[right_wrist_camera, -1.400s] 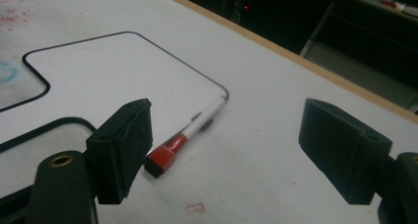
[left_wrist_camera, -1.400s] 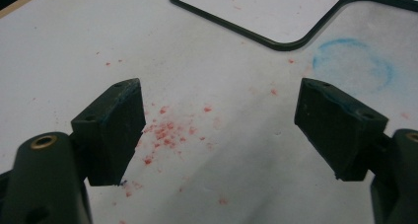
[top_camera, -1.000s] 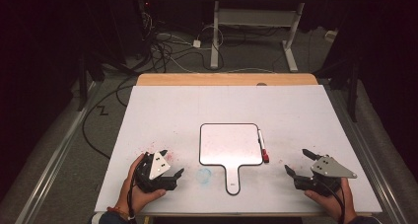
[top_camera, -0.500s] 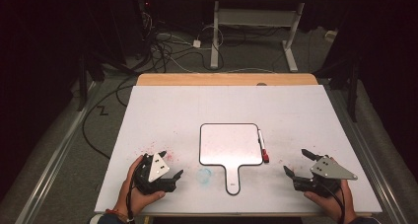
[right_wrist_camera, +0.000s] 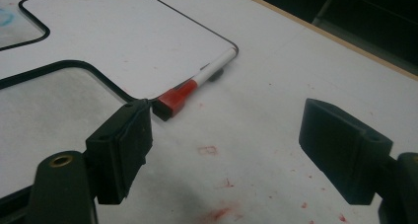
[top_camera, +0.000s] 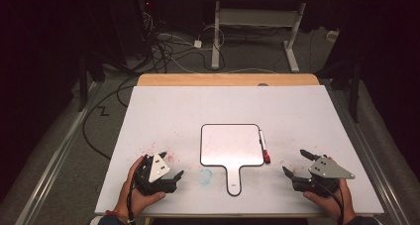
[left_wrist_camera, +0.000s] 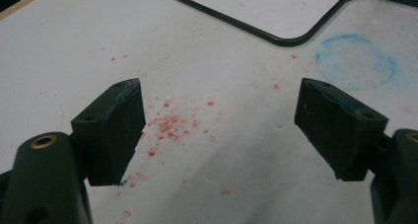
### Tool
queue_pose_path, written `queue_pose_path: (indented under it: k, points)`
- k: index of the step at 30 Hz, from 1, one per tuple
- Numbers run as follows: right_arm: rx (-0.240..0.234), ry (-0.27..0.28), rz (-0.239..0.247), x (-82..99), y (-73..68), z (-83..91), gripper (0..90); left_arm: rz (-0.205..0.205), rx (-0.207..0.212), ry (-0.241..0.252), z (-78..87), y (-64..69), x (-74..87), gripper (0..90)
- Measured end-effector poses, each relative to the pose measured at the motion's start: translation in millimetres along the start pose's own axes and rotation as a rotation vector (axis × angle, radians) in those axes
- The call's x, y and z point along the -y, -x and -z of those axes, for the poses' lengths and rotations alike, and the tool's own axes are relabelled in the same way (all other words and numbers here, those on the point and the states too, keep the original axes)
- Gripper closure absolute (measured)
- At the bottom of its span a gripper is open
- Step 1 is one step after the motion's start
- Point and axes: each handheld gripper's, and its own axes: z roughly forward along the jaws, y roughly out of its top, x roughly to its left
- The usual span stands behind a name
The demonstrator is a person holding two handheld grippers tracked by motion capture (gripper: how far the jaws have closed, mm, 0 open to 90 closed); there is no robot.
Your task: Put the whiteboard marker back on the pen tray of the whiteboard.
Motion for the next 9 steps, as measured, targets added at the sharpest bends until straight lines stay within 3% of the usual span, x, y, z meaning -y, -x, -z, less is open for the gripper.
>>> queue_pose_path:
  k: [9]
  points:
    - [-0.002,-0.004,-0.012,1.0,1.2,-2.3,20.9,-0.010,0.008,-0.007,-3.7,-0.1,-1.4,18.4]
